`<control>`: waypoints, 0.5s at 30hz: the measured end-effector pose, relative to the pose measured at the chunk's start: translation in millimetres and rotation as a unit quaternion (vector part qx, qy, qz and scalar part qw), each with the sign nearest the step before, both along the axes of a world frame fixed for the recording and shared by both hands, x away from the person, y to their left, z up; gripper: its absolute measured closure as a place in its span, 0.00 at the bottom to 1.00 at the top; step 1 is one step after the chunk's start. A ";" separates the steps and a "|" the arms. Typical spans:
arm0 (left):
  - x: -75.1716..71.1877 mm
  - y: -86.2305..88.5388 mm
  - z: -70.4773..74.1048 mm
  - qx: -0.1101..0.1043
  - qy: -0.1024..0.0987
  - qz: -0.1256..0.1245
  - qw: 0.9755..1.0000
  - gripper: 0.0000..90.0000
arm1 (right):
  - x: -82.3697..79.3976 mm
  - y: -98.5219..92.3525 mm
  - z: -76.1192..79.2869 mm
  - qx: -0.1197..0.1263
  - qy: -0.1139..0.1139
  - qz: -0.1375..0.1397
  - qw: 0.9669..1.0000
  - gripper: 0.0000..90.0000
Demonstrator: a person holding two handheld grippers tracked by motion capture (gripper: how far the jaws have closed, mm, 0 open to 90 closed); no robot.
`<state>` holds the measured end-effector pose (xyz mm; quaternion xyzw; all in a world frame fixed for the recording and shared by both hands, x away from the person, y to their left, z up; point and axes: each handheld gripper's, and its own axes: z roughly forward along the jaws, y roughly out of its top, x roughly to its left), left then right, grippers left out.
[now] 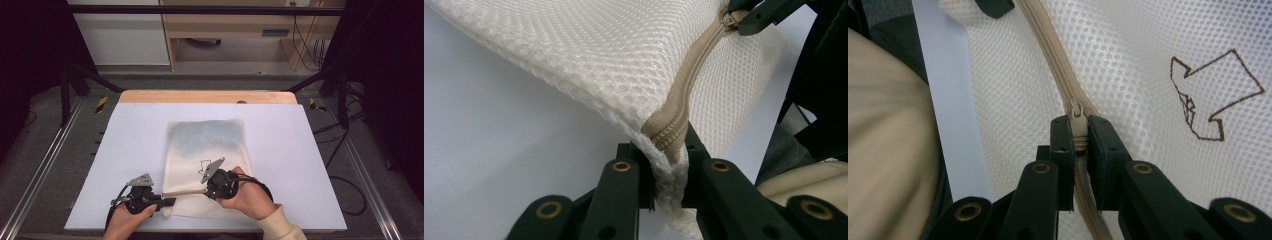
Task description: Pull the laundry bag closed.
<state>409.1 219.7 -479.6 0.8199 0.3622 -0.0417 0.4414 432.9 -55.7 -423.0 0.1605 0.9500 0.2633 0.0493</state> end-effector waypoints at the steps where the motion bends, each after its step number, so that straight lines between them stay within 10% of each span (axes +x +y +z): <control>1: 0.1 0.2 0.0 0.000 0.000 0.000 1.000 0.91 | -0.3 -1.5 -0.1 -0.002 -0.002 -0.002 1.000 0.91; 15: -0.3 0.4 0.6 0.006 -0.001 0.002 1.000 0.91 | -5.0 -17.7 2.6 0.008 -0.005 -0.019 1.000 0.91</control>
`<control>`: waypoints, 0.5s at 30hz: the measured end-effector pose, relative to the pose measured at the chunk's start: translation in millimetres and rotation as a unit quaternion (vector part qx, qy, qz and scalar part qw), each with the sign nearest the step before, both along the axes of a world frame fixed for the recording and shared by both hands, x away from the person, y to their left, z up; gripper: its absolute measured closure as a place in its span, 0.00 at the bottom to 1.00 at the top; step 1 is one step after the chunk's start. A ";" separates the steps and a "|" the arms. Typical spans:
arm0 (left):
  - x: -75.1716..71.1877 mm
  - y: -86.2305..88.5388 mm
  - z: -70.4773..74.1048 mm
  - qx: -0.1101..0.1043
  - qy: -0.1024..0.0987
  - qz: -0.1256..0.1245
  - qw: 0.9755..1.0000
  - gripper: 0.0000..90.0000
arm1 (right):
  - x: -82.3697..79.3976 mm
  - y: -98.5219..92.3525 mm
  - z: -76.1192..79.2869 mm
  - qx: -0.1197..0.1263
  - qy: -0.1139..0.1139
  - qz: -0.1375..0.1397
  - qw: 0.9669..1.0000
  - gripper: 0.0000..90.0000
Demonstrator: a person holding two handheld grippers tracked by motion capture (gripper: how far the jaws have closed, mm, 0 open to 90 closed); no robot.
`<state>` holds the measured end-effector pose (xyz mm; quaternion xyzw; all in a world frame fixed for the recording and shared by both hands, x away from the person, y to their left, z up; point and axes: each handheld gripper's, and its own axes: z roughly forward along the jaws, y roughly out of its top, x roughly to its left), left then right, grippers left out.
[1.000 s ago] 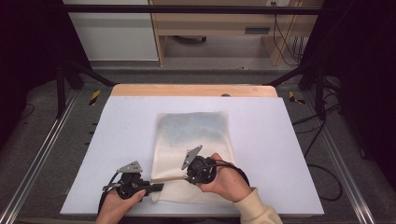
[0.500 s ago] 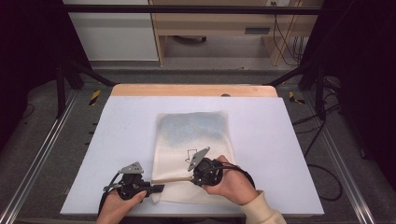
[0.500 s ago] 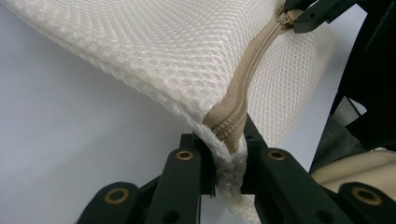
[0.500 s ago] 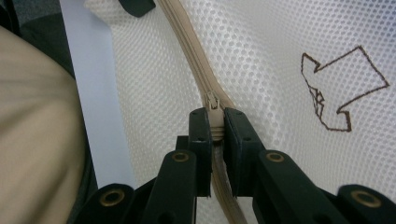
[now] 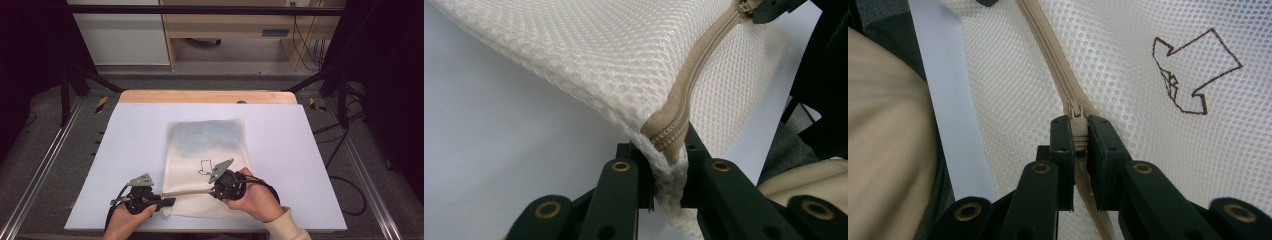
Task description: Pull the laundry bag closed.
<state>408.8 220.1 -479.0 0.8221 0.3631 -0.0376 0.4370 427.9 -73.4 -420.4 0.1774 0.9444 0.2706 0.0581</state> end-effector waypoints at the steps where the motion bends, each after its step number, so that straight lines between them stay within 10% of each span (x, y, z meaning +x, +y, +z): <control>1: 0.0 0.0 0.0 0.000 0.000 0.000 1.000 0.91 | -0.6 -1.7 0.2 0.003 0.000 -0.003 1.000 0.91; 15: -0.3 -0.4 0.0 0.009 -0.004 0.002 1.000 0.90 | -3.0 -21.2 -3.3 0.013 0.000 -0.021 1.000 0.91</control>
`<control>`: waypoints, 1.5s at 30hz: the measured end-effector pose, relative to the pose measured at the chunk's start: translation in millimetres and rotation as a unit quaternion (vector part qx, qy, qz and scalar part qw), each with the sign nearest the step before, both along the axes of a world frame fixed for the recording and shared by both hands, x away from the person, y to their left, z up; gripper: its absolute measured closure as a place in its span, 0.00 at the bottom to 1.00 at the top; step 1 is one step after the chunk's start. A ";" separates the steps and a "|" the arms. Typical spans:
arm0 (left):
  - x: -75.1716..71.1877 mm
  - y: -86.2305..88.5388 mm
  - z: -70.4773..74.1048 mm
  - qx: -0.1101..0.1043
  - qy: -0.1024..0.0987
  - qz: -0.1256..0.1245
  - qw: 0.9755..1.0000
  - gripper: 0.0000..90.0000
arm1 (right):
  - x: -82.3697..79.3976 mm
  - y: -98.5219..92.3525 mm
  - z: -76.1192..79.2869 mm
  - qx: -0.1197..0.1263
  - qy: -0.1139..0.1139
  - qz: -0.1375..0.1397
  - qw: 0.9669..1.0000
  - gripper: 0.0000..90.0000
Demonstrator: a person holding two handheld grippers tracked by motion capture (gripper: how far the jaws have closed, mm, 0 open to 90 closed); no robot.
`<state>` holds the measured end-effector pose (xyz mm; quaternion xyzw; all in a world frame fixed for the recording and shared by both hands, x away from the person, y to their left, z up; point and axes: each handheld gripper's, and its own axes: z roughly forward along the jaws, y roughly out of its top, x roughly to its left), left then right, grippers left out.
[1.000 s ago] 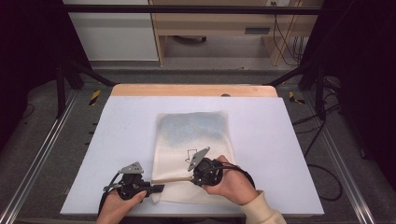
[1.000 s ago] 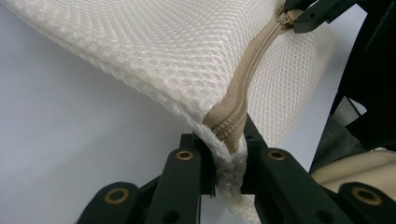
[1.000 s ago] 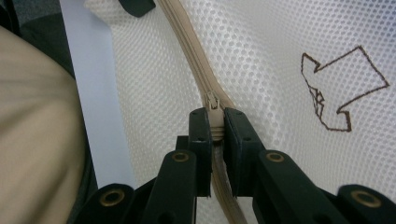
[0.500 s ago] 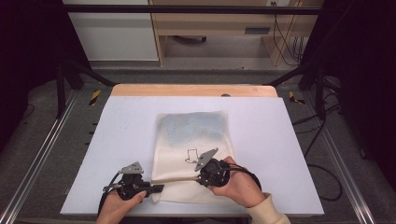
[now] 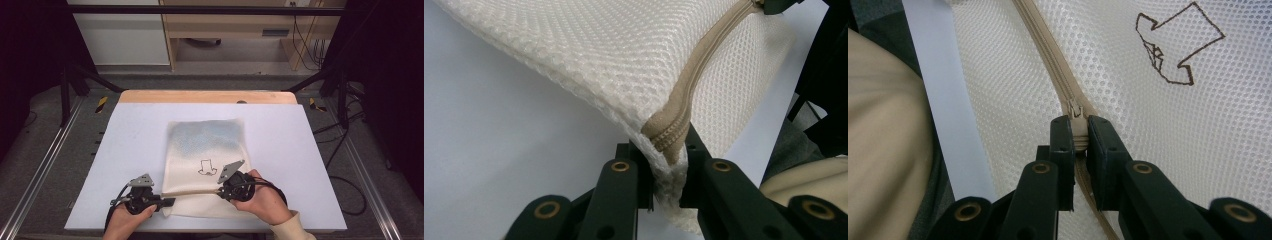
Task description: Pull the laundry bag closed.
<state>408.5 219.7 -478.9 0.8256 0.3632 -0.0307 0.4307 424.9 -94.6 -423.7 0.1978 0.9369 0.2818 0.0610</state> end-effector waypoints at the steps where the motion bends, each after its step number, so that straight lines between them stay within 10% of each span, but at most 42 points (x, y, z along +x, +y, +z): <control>1: 0.0 0.0 0.0 0.000 0.000 0.000 1.000 0.90 | 0.5 -0.4 -0.4 0.002 -0.003 0.000 1.000 0.91; 45: -1.3 -0.3 2.4 0.012 -0.009 -0.001 1.000 0.90 | -1.4 -10.7 -8.0 0.006 -0.004 -0.014 1.000 0.91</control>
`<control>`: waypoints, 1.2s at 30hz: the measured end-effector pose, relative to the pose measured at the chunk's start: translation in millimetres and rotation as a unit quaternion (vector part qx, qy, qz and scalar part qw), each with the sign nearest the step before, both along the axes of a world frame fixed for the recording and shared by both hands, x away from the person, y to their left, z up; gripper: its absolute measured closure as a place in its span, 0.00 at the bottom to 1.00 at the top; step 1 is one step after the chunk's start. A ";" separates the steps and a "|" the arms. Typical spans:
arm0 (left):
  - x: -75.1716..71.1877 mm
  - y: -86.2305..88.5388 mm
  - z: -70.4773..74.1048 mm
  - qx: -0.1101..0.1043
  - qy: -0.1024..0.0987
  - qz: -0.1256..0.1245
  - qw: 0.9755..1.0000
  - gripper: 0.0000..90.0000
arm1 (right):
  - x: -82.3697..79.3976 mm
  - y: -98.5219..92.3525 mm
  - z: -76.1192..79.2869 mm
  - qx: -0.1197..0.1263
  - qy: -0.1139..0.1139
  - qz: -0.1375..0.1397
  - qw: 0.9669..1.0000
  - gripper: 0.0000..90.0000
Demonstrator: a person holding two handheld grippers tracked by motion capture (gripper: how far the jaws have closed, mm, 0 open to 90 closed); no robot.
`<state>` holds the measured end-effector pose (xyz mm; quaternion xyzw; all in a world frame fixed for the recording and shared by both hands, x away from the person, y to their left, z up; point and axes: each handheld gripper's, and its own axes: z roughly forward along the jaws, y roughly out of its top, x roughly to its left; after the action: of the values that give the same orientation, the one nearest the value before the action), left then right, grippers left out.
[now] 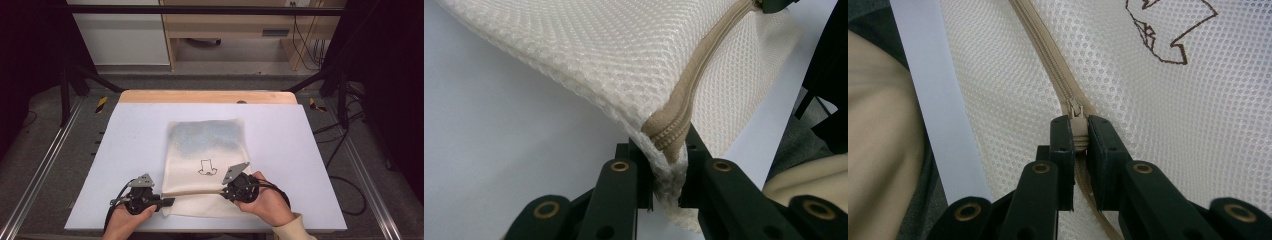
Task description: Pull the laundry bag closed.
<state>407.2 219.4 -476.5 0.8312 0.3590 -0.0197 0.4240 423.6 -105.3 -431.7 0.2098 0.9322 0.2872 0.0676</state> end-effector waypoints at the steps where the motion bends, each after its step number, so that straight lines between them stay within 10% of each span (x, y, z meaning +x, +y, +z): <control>1: 0.0 0.0 0.0 0.000 0.000 0.000 1.000 0.90 | 0.0 0.0 0.0 0.000 0.000 0.000 1.000 0.91; 36: -0.2 -0.4 0.3 0.005 -0.002 -0.001 1.000 0.90 | -2.4 -16.7 -1.3 0.002 0.005 -0.017 1.000 0.91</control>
<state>407.0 219.0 -476.1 0.8334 0.3577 -0.0168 0.4209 421.2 -122.0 -433.0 0.2273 0.9284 0.2863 0.0672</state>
